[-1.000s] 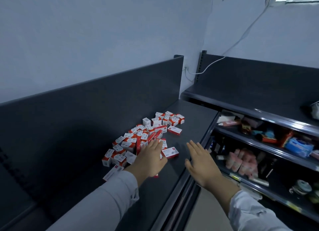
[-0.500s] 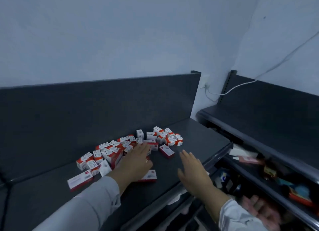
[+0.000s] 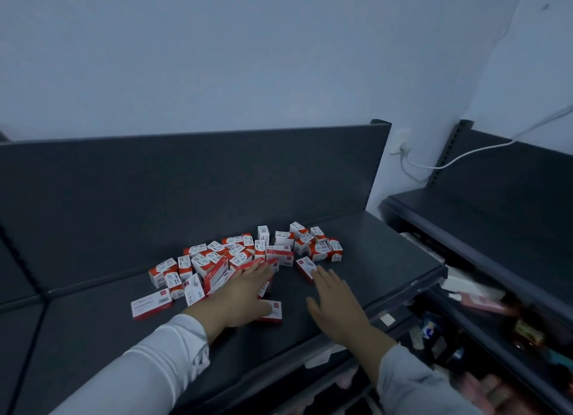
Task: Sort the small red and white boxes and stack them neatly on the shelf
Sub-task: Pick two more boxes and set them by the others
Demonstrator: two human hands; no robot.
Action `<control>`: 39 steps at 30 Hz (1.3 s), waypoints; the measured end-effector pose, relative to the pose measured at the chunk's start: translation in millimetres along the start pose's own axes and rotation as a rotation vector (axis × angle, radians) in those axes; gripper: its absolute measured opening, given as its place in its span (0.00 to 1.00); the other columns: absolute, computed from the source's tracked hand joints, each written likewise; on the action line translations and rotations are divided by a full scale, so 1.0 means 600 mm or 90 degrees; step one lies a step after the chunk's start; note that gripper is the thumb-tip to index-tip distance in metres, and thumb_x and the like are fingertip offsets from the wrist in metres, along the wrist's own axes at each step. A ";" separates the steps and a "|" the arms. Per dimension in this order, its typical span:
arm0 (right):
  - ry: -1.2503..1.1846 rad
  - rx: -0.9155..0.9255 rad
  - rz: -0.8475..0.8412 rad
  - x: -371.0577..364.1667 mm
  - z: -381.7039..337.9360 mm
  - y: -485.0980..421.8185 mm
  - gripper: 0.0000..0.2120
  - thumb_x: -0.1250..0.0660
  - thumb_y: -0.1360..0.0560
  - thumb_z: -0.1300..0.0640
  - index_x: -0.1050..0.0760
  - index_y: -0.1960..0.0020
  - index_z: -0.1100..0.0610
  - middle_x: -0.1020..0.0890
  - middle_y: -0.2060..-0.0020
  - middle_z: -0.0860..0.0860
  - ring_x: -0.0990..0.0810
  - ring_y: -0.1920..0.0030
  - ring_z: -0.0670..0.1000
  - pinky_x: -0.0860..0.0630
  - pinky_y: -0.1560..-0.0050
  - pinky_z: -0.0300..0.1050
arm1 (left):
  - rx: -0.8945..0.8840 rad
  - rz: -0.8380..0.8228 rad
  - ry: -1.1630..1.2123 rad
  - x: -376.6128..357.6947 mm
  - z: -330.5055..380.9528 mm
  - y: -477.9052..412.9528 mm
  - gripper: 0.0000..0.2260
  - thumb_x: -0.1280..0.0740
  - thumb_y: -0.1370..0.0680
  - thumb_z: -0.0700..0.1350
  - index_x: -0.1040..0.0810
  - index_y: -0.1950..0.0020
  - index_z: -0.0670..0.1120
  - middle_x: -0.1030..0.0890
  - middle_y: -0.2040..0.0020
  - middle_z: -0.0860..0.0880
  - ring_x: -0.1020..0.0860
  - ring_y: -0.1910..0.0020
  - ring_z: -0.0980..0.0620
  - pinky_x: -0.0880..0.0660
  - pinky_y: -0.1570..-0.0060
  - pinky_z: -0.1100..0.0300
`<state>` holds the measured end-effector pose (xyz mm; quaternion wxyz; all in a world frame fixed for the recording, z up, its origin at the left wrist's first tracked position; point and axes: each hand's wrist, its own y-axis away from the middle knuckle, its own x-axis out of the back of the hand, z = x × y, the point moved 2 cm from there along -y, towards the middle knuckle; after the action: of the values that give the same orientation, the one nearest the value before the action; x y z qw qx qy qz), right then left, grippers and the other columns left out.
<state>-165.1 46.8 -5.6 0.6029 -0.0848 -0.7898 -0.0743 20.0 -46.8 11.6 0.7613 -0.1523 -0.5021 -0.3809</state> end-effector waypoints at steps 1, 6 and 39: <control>-0.002 0.003 -0.002 -0.003 -0.001 -0.002 0.30 0.46 0.18 0.47 0.53 0.20 0.53 0.51 0.20 0.49 0.54 0.21 0.51 0.54 0.22 0.51 | -0.010 -0.003 -0.008 0.000 0.001 -0.005 0.37 0.36 0.23 0.49 0.54 0.20 0.55 0.55 0.20 0.57 0.57 0.22 0.56 0.55 0.25 0.58; -0.023 -0.009 -0.034 -0.034 0.023 -0.001 0.31 0.47 0.17 0.46 0.55 0.20 0.53 0.52 0.20 0.49 0.54 0.21 0.51 0.56 0.23 0.50 | -0.048 -0.035 -0.092 -0.025 -0.009 -0.028 0.40 0.33 0.27 0.52 0.51 0.20 0.54 0.57 0.20 0.56 0.61 0.22 0.56 0.62 0.25 0.54; -0.263 0.300 0.055 -0.008 0.150 -0.155 0.05 0.36 0.21 0.62 0.30 0.48 0.53 0.24 0.44 0.48 0.29 0.44 0.46 0.33 0.48 0.35 | 0.140 0.224 -0.012 -0.117 0.086 -0.121 0.28 0.32 0.23 0.50 0.40 0.27 0.49 0.26 0.33 0.48 0.32 0.31 0.49 0.45 0.26 0.55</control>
<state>-269.3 -24.0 -35.0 0.4356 0.0102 -0.8866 0.1554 -80.8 -33.3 -38.1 0.8234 -0.1575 -0.5134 -0.1834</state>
